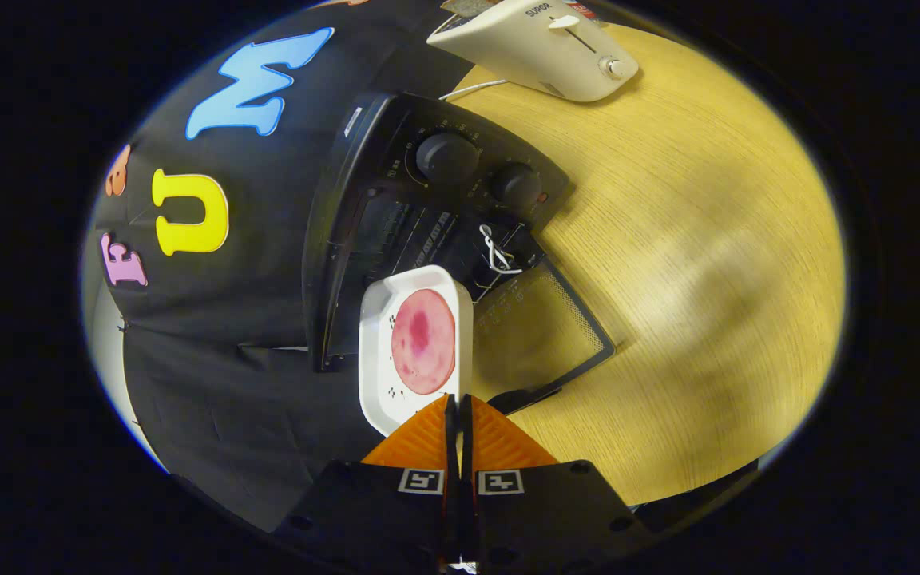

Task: Open the toaster oven, put the food inside, and close the toaster oven door.

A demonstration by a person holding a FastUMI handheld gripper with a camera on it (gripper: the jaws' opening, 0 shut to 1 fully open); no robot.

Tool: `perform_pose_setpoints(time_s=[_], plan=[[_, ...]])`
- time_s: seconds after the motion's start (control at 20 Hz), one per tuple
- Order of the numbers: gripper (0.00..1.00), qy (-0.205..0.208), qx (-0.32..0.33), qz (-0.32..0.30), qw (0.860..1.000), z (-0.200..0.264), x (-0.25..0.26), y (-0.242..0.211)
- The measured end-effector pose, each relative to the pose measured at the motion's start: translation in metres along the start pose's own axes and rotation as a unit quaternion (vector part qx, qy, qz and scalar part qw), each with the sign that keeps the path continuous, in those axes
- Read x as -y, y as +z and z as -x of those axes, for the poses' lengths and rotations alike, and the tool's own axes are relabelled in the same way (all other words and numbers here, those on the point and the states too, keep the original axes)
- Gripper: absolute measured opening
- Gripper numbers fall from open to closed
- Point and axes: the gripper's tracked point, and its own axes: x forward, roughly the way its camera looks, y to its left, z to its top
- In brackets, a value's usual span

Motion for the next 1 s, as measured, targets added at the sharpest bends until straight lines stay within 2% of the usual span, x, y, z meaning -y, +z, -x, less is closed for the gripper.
perform_pose_setpoints(time_s=[0.3,0.65,0.85,1.0], plan=[[0.02,0.012,0.035,-0.045,0.998,-0.038,-0.010,0.015],[0.02,0.047,0.098,-0.110,0.988,-0.070,-0.030,0.050],[0.02,0.072,0.099,-0.151,0.981,-0.089,-0.040,0.055],[0.02,0.070,0.113,-0.163,0.978,-0.099,-0.042,0.057]])
